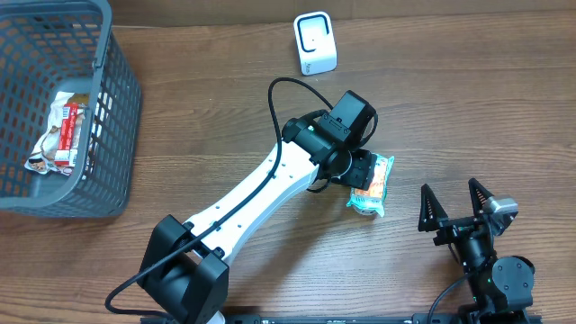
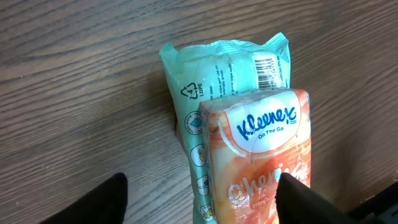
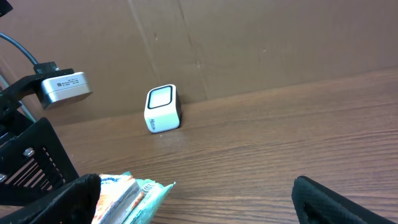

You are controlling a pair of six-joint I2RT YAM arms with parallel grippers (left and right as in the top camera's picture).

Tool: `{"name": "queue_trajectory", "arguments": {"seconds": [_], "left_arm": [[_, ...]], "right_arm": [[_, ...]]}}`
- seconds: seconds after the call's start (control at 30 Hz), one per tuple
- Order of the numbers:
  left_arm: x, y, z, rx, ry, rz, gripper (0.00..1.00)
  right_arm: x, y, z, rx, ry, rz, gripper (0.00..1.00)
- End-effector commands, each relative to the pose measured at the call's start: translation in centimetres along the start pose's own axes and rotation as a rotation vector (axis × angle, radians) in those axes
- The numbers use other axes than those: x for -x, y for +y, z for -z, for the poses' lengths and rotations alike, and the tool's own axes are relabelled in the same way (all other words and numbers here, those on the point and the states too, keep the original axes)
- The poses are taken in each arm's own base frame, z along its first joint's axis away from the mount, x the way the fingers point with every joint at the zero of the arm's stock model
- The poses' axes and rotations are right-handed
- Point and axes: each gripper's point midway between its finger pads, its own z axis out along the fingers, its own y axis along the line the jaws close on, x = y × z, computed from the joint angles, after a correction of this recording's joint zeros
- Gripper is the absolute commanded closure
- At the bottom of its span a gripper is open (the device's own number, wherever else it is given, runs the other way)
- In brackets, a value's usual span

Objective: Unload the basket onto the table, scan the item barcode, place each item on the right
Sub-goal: 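Lower the held packs onto the table near the right gripper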

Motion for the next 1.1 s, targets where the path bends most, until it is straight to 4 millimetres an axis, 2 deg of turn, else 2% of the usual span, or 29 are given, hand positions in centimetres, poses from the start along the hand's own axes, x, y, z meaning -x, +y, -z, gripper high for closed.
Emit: {"name": "queue_trajectory", "arguments": {"seconds": [0.0, 0.27, 0.4, 0.73, 1.07], "left_arm": [[0.5, -0.7, 1.1, -0.027, -0.028, -0.021, 0.34], [-0.4, -0.8, -0.6, -0.014, 0.016, -0.033, 0.34], [-0.5, -0.8, -0.8, -0.014, 0.02, -0.032, 0.51], [-1.1, -1.9, -1.0, -0.04, 0.039, -0.05, 0.52], [-1.6, -0.9, -1.9, -0.004, 0.039, -0.05, 0.57]], "right_arm": [[-0.3, -0.3, -0.1, -0.012, 0.003, -0.004, 0.0], [-0.3, -0.3, -0.1, -0.012, 0.003, -0.004, 0.0], [-0.3, -0.3, -0.1, -0.012, 0.003, -0.004, 0.0], [-0.3, -0.3, -0.1, -0.012, 0.003, -0.004, 0.0], [-0.3, -0.3, -0.1, -0.012, 0.003, -0.004, 0.0]]}}
